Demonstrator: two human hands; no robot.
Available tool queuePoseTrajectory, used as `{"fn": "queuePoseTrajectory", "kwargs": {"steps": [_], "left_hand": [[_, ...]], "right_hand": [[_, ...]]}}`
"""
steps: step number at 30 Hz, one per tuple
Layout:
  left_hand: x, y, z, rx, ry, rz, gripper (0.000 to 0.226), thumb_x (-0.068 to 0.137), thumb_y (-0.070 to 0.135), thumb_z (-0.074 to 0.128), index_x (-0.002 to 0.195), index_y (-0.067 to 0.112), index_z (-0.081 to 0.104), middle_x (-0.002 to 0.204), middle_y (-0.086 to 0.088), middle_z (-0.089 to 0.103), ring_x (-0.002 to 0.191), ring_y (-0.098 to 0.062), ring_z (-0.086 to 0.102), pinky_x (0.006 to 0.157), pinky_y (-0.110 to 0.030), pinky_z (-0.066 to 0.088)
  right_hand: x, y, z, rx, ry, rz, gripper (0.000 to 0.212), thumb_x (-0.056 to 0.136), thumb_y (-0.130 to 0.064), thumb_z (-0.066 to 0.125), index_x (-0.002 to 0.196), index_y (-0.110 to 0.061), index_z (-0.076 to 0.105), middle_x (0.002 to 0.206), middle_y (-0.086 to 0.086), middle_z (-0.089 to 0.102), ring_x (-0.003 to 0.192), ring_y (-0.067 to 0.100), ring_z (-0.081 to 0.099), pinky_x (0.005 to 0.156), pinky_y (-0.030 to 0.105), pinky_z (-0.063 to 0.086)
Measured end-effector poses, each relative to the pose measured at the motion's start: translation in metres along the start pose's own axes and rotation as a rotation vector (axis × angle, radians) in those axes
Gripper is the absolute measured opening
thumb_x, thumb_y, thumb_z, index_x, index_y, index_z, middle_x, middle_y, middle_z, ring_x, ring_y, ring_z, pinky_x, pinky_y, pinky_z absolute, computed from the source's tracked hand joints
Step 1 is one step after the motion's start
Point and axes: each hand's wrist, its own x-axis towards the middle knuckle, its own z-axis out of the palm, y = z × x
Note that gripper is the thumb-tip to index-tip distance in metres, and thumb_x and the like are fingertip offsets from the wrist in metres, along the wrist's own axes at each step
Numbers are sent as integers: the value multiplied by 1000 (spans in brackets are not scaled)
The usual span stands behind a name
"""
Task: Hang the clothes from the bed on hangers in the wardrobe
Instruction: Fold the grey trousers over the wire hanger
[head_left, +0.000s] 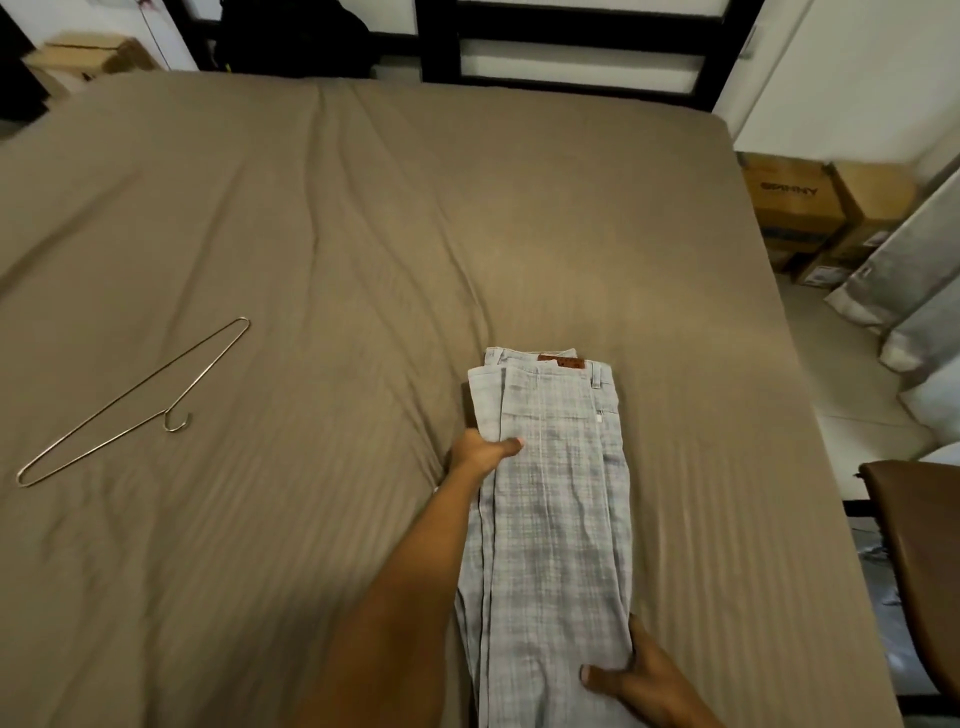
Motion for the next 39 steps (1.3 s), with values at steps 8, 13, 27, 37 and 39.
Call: {"fn": "queuePoseTrajectory", "kwargs": {"steps": [8,13,27,37,39], "left_hand": [[-39,-4,-18,-559,247,-41,39,79,14,72,116,6,61,110,-12,67,94,-31,65,86,-48,54],[-111,-33,-32,-1083,475,-25,29,84,12,67,113,7,61,107,-10,66,88,-24,65,77,-37,54],[-157,-127,-52,-1273,472,-224,73,73,56,68,133,18,51,126,-9,60,110,-28,59,78,-37,52],[-148,-130,-53,-1224,294,-142,44,88,38,60,125,15,54,114,-12,66,101,-26,63,84,-41,52],[-157,-131,-48,-1114,174,-118,46,88,37,59,128,14,54,119,-12,65,108,-27,62,83,-39,54]], "right_hand": [[15,-66,-28,-697,272,-44,57,82,-13,61,136,-7,44,129,16,57,113,29,57,87,24,45],[42,-160,-54,-1247,473,-58,36,88,-22,52,124,-23,56,127,9,60,116,28,57,95,38,45],[83,-58,4,-1128,469,-352,78,79,-55,17,137,-12,46,143,25,37,132,43,33,108,53,27],[57,-82,-66,-205,745,-131,36,80,-15,64,99,15,59,86,26,65,75,38,63,63,36,46],[39,-72,-71,-190,949,-152,40,78,-22,59,100,12,59,99,33,62,89,45,60,72,42,44]]}}
